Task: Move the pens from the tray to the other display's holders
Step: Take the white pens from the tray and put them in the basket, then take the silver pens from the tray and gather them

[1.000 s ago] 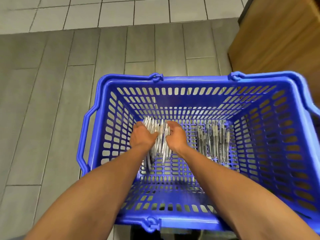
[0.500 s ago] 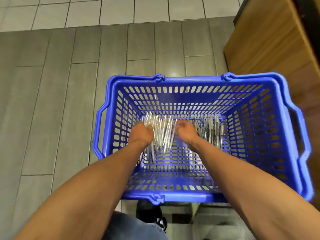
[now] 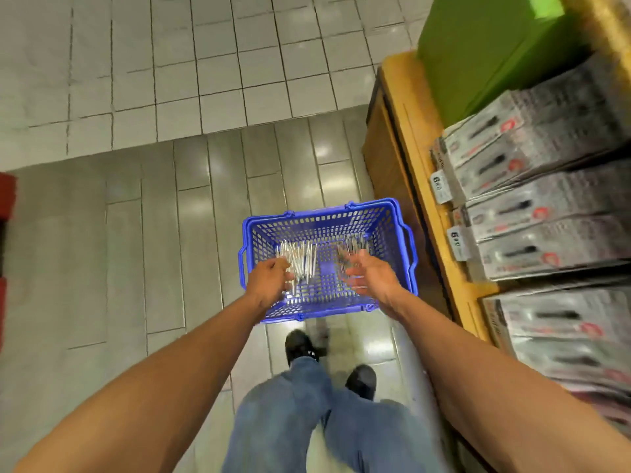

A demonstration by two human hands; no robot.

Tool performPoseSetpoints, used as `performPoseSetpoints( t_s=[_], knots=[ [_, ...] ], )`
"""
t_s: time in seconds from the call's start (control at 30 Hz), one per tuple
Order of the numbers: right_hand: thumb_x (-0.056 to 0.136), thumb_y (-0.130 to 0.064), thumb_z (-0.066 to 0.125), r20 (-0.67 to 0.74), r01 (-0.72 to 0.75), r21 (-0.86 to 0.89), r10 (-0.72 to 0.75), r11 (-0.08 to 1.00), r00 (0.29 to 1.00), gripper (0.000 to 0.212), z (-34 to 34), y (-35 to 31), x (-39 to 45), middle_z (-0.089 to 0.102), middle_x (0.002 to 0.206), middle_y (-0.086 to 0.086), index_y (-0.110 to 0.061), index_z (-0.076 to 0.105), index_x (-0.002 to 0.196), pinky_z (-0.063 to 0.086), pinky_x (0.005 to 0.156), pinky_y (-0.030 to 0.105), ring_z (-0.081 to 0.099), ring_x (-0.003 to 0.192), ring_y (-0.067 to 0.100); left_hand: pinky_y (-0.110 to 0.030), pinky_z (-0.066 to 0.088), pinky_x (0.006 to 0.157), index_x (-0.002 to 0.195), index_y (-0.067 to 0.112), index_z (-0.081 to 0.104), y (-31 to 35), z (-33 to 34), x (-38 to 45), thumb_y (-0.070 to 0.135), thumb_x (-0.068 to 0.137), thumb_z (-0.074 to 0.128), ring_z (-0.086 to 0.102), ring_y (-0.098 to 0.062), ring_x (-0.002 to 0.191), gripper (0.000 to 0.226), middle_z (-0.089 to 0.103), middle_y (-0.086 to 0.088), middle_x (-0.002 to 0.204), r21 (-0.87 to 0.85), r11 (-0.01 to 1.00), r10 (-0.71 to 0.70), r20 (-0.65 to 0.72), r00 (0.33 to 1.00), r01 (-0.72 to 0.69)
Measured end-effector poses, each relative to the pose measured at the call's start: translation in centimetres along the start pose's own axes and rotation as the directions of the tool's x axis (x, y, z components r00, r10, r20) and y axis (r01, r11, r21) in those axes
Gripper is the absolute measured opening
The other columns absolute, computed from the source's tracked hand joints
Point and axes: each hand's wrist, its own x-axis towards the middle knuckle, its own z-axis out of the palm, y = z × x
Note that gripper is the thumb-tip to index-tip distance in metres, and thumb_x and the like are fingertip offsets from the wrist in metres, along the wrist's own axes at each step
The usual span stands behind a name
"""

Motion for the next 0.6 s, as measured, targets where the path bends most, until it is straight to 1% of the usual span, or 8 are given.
performPoseSetpoints(
  t_s=[0.07, 0.17, 0.2, 0.3, 0.37, 0.43, 0.5, 0.6],
  knots=[
    [0.105, -0.037, 0.031, -0.01, -0.007, 0.101, 0.008, 0.995, 1.0, 0.04, -1.9, -2.0, -6.4, 0.061, 0.086, 0.007, -0.01, 0.057, 0.118, 0.038, 0.057, 0.026, 0.054, 0.065, 0.019, -0.025, 0.038, 0.056, 0.107, 0.011, 0.061, 3.4, 0.5, -6.7, 0.017, 0.102, 0.042, 0.055, -0.017, 0.062, 0.021, 0.064, -0.006, 0.081, -0.029, 1.0, -0.004, 0.041, 0.999, 0.006],
    [0.105, -0.037, 0.031, -0.07, 0.011, 0.207, 0.003, 0.978, 0.998, 0.036, -5.1, -4.0, -15.7, 0.061, 0.081, 0.005, -0.015, 0.059, 0.099, 0.037, 0.048, 0.02, 0.055, 0.047, 0.008, -0.024, 0.04, 0.056, 0.097, 0.016, 0.059, 7.3, 1.9, -15.5, 0.018, 0.103, 0.039, 0.055, -0.016, 0.064, 0.021, 0.064, -0.005, 0.083, -0.04, 0.999, -0.007, 0.122, 0.992, 0.012],
    [0.104, -0.037, 0.031, -0.089, 0.027, 0.245, -0.005, 0.969, 0.996, 0.035, -6.3, -4.3, -18.5, 0.061, 0.081, 0.005, -0.017, 0.059, 0.098, 0.036, 0.047, 0.018, 0.053, 0.046, 0.007, -0.024, 0.041, 0.057, 0.097, 0.017, 0.059, 8.3, 2.6, -18.0, 0.02, 0.104, 0.039, 0.055, -0.016, 0.065, 0.021, 0.064, -0.005, 0.085, -0.041, 0.999, -0.001, 0.151, 0.989, 0.007],
    [0.104, -0.036, 0.03, -0.125, 0.071, 0.413, -0.021, 0.908, 0.992, 0.034, -9.9, -5.1, -25.8, 0.057, 0.079, 0.006, -0.013, 0.054, 0.109, 0.032, 0.045, 0.016, 0.046, 0.05, 0.01, -0.026, 0.043, 0.063, 0.102, 0.016, 0.059, 10.8, 5.1, -23.6, 0.026, 0.107, 0.037, 0.058, -0.017, 0.069, 0.024, 0.065, -0.005, 0.089, -0.071, 0.997, -0.006, 0.248, 0.969, 0.025],
    [0.105, -0.037, 0.028, -0.219, 0.137, 0.394, -0.052, 0.909, 0.974, 0.039, -12.4, -5.1, -29.8, 0.062, 0.084, 0.007, -0.011, 0.057, 0.11, 0.04, 0.053, 0.021, 0.055, 0.056, 0.012, -0.028, 0.047, 0.069, 0.101, 0.018, 0.061, 12.1, 7.0, -26.2, 0.033, 0.107, 0.036, 0.06, -0.017, 0.073, 0.03, 0.066, -0.004, 0.094, -0.074, 0.996, -0.013, 0.327, 0.945, 0.039],
    [0.105, -0.037, 0.028, -0.324, 0.217, 0.377, -0.091, 0.9, 0.942, 0.043, -14.7, -4.8, -33.5, 0.067, 0.092, 0.008, -0.01, 0.06, 0.114, 0.046, 0.064, 0.027, 0.061, 0.068, 0.017, -0.03, 0.049, 0.072, 0.1, 0.019, 0.063, 13.5, 9.0, -28.3, 0.037, 0.107, 0.036, 0.061, -0.018, 0.075, 0.034, 0.068, -0.005, 0.096, -0.058, 0.998, -0.002, 0.41, 0.912, 0.029],
    [0.104, -0.039, 0.03, -0.426, 0.293, 0.403, -0.105, 0.867, 0.898, 0.045, -16.8, -4.5, -36.8, 0.07, 0.097, 0.009, -0.01, 0.063, 0.113, 0.049, 0.069, 0.03, 0.063, 0.073, 0.019, -0.032, 0.05, 0.074, 0.105, 0.017, 0.064, 14.8, 11.3, -30.1, 0.038, 0.107, 0.035, 0.064, -0.019, 0.079, 0.036, 0.07, -0.006, 0.099, -0.012, 1.0, 0.013, 0.49, 0.872, -0.008],
    [0.103, -0.043, 0.032, -0.571, 0.404, 0.416, -0.112, 0.815, 0.814, 0.044, -19.6, -3.7, -41.0, 0.074, 0.096, 0.005, -0.016, 0.066, 0.106, 0.053, 0.075, 0.033, 0.068, 0.077, 0.02, -0.035, 0.055, 0.078, 0.112, 0.015, 0.065, 16.8, 14.9, -32.5, 0.036, 0.107, 0.036, 0.069, -0.022, 0.089, 0.036, 0.074, -0.007, 0.106, 0.082, 0.992, 0.027, 0.601, 0.798, -0.096]
  ],
)
